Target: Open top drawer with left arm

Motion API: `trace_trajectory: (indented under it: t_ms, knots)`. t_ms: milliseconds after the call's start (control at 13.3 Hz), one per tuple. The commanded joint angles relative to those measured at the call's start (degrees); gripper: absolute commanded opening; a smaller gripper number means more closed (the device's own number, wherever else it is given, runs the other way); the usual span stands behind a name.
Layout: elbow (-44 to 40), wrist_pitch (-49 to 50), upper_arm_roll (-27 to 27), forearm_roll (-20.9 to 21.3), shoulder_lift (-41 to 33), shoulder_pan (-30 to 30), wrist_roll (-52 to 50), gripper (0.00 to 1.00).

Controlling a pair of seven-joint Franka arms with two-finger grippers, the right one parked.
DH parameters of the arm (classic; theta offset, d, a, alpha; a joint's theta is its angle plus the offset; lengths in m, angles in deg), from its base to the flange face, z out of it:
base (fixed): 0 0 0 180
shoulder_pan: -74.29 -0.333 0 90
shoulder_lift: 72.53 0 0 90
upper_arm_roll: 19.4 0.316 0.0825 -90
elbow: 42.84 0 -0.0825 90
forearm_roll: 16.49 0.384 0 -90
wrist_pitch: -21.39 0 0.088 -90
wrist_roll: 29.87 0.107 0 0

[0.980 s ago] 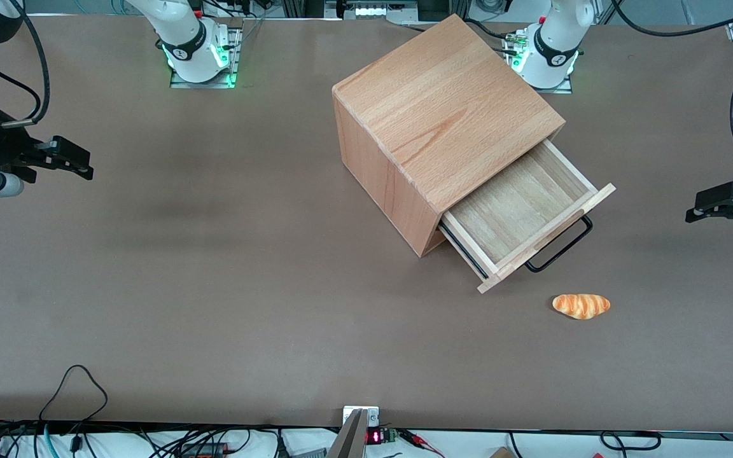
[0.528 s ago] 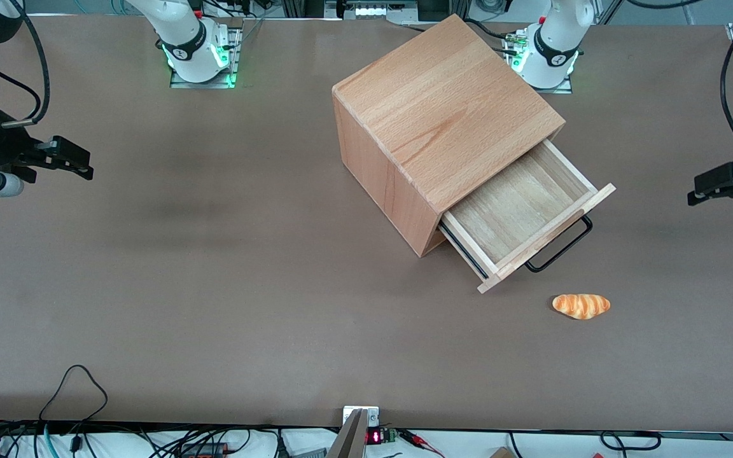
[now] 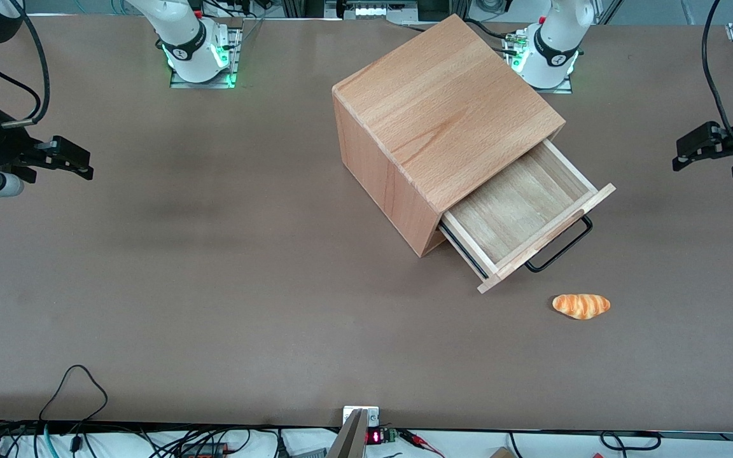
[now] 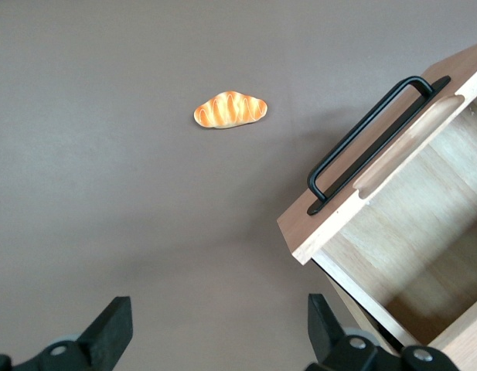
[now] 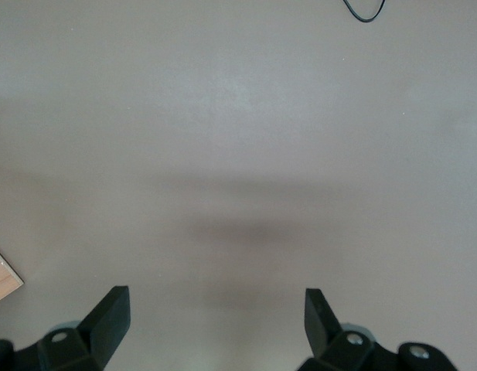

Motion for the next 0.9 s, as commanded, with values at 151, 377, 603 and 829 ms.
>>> trace_trajectory:
  t_ms: [151,377,603,829]
  knots:
    - [1.61,-0.11,2.75,1.06,-1.29,3.44,-0.11,1.00]
    - [1.61,-0.20,8.82,0.88,-1.38,9.17,-0.11,1.00]
    - [1.61,-0.11,8.83,0.71,-1.38,8.83,-0.11,1.00]
    - [1.44,-0.02,8.83,0.70,-1.38,8.65,-0.03,1.00]
